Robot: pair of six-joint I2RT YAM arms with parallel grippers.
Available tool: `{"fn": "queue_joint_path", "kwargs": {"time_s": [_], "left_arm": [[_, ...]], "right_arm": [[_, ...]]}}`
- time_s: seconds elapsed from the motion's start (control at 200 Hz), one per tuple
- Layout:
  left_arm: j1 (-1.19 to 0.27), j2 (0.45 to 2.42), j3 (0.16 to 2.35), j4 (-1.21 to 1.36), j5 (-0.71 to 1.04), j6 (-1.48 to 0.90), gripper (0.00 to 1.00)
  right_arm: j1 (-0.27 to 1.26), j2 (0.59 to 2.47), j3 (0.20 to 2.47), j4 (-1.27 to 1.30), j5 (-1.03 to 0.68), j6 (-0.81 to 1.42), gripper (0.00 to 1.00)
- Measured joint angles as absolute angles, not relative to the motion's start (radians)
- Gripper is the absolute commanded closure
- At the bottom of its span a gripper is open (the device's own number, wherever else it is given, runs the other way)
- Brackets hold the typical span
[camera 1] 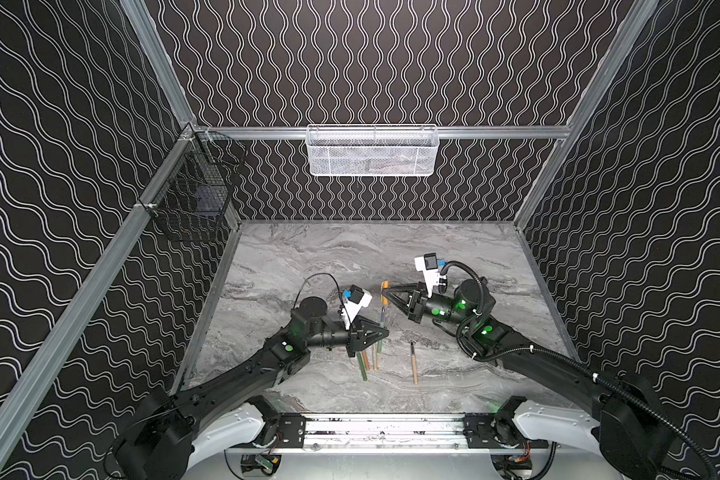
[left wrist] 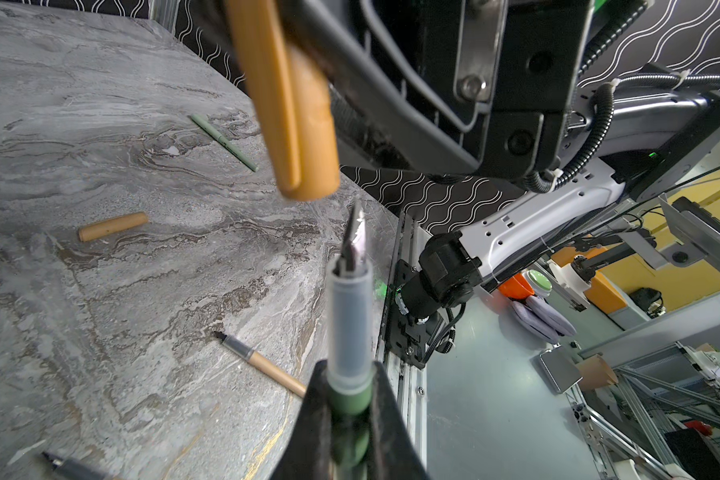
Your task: Insert the pens into the pen caps
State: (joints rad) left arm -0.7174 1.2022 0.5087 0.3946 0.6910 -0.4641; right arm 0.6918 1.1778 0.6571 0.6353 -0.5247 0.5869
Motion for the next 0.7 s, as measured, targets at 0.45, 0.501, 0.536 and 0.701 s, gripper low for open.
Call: {"fn": "queue_joint_path", "kwargs": {"time_s": [0.45,0.501,0.536,0.701], "left_arm": [[-0.717,1.195,0.509,0.393,0.690,-0.464,1.00],[-0.717,1.195,0.509,0.393,0.690,-0.464,1.00],[-0.717,1.194,0.509,0.393,0.690,-0.463,1.00],[-0.717,1.186,0.509,0.390,0.687,-0.463,1.00]], "right_arm": [[0.707,1.154,0.649,0.655,-0.511,0.591,0.89],[0.710,1.153,0.649,0.658,-0.511,0.591,0.89],[0.712,1.153,0.649,0.658,-0.511,0.591,0.89],[0.717,1.149,0.649,0.657,-0.514,0.591,0.89]]}}
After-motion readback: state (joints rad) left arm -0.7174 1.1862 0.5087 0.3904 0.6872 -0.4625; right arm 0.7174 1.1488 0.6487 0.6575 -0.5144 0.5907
